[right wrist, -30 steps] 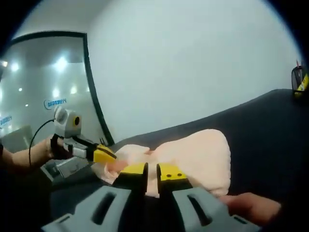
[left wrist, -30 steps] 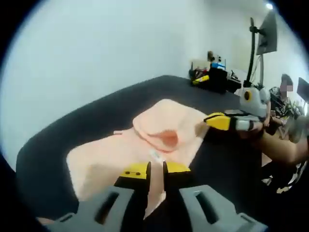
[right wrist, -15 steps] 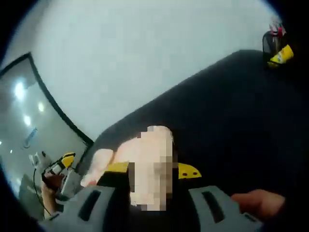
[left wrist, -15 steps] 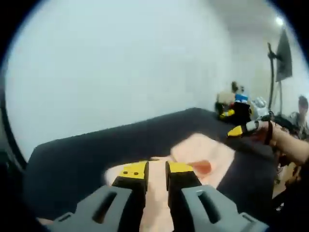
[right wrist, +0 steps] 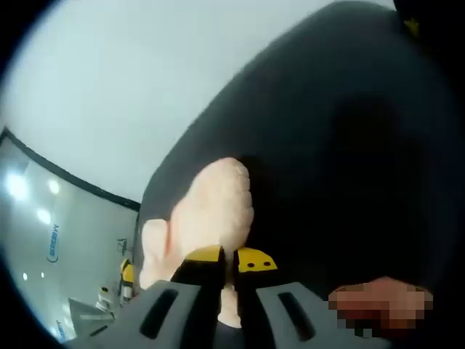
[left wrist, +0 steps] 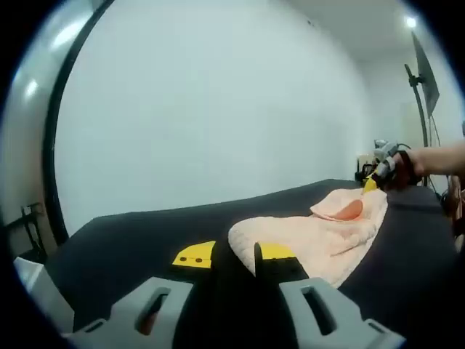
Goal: Fold the towel on the table until its edges align and the towel forms a compact rectangular stack.
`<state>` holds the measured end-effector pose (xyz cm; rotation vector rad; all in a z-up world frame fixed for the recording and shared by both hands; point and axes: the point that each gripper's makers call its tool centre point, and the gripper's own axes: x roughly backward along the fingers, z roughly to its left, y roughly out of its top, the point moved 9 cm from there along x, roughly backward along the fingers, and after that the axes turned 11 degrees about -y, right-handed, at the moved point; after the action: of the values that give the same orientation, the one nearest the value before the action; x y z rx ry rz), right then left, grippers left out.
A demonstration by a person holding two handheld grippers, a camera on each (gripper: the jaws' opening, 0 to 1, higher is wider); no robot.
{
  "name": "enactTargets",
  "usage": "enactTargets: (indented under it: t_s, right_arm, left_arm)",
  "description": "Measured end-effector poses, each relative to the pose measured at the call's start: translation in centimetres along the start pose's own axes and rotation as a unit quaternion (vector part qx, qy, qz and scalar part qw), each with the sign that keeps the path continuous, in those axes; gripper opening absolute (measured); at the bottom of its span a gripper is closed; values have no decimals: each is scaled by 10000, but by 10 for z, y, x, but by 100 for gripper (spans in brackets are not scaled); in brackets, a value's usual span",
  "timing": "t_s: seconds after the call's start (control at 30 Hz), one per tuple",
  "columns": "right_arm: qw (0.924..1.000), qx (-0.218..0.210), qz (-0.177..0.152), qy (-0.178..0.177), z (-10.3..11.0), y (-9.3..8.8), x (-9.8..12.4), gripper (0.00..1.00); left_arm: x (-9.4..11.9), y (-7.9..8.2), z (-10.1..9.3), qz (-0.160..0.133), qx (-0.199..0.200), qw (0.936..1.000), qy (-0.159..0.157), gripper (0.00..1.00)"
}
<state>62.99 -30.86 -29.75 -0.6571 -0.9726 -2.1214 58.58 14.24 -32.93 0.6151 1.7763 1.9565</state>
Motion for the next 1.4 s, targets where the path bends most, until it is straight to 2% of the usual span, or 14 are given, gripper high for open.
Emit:
enactTargets:
  t_s: [0.1,0.17,0.27,0.37,0.5,0.67,0.8,0.93,0.97,1.03,1.2,1.27,1.37,1.4]
  right_arm:
    - [9983,504,-288,-93,33,6,19,3]
    - [9934,1032,-473,-189,66,4,27,3]
    - [9844,1671,-477,-259,111,-4,22,3]
    - [9687,2370,-495,-541,148,-18,13,3]
    - [9406,3265,-531,-763,207,-44,-12,3]
    - [9240,3746,-383,-665,264,-75,-52,3]
    - [9079,4109,-217,-798,285,-110,-77,3]
    - [8732,4680,-247,-1340,289,-140,-111,4]
    - [8594,4930,-198,-1342,288,-148,-118,5]
    - [8499,5138,-182,-1156,288,-162,-128,7]
    - [8893,4559,-13,-353,300,-167,-108,31]
    - [8947,4462,-68,-203,302,-157,-91,31]
    - [9159,3987,-345,320,312,-138,-61,30]
    - [9179,3928,-351,438,313,-132,-52,29]
  left_arm:
    - [2,4,-7,-36,162,9998,-58,22]
    - [4,10,-7,-409,387,9984,-106,22]
    - [7,5,3,-204,395,9990,-20,22]
    - [14,5,11,-382,729,9965,124,22]
    - [15,0,14,-224,770,9966,192,21]
    - [17,-1,10,-201,874,9958,180,21]
    - [19,-2,15,-234,992,9942,334,21]
    - [19,-4,24,-303,1235,9911,393,21]
    - [18,-5,28,-299,1255,9908,399,21]
    - [18,-7,27,-249,1289,9905,399,21]
    - [17,-7,26,-235,1333,9903,316,21]
    - [16,-8,27,-209,1334,9904,309,21]
    - [19,-7,23,-226,1367,9899,286,21]
    - [18,-7,23,-236,1384,9897,280,21]
